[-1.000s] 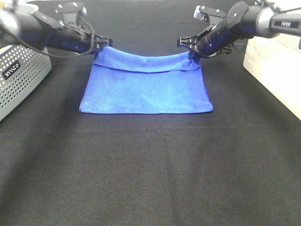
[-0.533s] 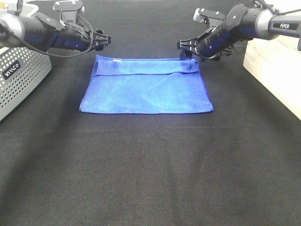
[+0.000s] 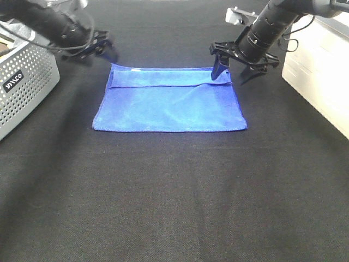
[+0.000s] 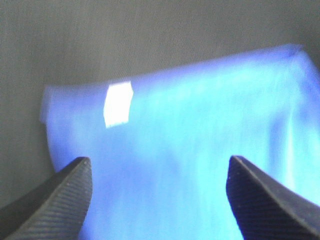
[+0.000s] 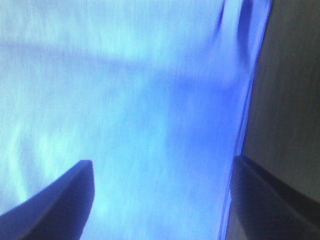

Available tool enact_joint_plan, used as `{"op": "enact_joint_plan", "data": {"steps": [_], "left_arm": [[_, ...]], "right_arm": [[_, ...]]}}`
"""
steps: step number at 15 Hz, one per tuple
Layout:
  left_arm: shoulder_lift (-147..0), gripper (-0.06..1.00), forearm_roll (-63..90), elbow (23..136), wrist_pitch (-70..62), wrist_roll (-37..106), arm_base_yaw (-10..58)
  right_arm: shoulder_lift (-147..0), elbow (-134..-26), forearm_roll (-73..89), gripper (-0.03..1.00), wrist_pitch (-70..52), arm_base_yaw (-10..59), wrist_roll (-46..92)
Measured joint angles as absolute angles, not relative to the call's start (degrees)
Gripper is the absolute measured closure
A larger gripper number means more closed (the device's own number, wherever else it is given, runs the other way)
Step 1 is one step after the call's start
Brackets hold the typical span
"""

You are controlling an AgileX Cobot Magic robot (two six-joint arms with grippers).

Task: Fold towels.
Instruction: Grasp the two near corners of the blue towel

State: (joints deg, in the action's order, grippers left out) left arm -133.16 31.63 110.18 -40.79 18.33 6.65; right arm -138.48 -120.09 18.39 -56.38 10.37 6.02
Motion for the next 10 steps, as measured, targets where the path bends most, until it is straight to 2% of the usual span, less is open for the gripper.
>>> {"op": "enact_joint_plan", "data": {"steps": [3, 5, 7, 10], "left_arm": [[-130.5, 0.24, 28.8, 105.3, -47.2, 9.2, 5.7], [-128.4, 0.24, 28.8, 98.1, -46.8, 7.6, 5.7], [-125.2, 0.24, 28.9, 91.0, -43.3, 6.2, 5.7], [-124.9, 0.24, 28.9, 88.7, -42.2, 6.0, 5.8]], "right_arm": [[-137.5, -117.4, 18.4, 0.27, -61.6, 10.4, 4.7], [-133.8, -109.2, 19.1, 0.32, -59.7, 9.7, 4.8], [-128.0, -98.3, 26.6, 0.35, -54.8, 6.0, 8.5], [-127.1, -94.6, 31.6, 0.36, -53.6, 4.2, 14.3]]}}
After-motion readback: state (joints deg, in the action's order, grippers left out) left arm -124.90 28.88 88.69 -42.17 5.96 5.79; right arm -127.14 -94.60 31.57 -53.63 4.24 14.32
